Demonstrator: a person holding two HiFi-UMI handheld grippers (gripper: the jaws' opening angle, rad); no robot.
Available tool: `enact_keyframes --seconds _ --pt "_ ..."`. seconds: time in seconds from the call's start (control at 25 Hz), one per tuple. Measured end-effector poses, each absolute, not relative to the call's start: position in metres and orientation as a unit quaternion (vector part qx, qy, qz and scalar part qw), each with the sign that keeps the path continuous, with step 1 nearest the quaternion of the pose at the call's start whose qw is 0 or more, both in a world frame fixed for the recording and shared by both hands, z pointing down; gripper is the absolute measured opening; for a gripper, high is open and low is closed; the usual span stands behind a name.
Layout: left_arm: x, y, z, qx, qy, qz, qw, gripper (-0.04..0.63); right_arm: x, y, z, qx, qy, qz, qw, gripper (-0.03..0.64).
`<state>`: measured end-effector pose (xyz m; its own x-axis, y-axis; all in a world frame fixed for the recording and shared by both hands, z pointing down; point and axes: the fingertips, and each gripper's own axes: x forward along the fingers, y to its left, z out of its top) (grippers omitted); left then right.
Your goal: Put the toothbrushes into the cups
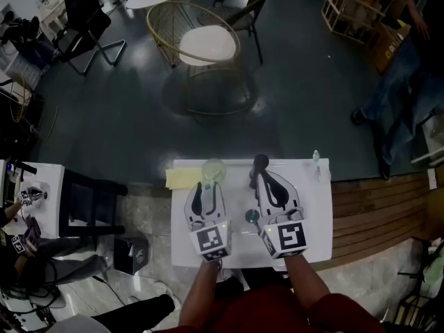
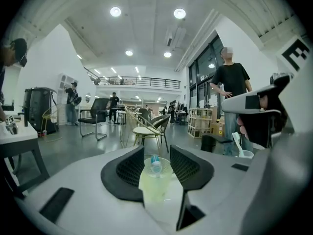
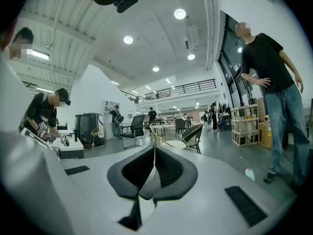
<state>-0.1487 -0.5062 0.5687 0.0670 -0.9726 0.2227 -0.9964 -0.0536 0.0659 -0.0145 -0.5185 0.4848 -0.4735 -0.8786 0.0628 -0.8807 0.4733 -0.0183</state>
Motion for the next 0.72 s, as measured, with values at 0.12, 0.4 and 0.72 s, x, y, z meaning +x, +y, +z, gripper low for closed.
enact_keyframes --seconds 0.12,0.4,0.72 --pt "-0.147 -0.501 0.55 0.728 -0.677 0.036 0.099 0.176 -0.017 -0.509 0.473 0.515 -0.857 0.014 0.014 0.029" --pt "-0.142 -0.465 0.512 0.742 -0.666 0.011 0.077 0.175 -0.02 -0.473 0.447 0.52 -0.854 -0.01 -0.002 0.029" --pt "-0.136 -0.428 0.464 0.761 -0.648 -0.014 0.036 0.175 -0.013 -0.436 0.421 0.538 -0.842 -0.026 -0.021 0.029"
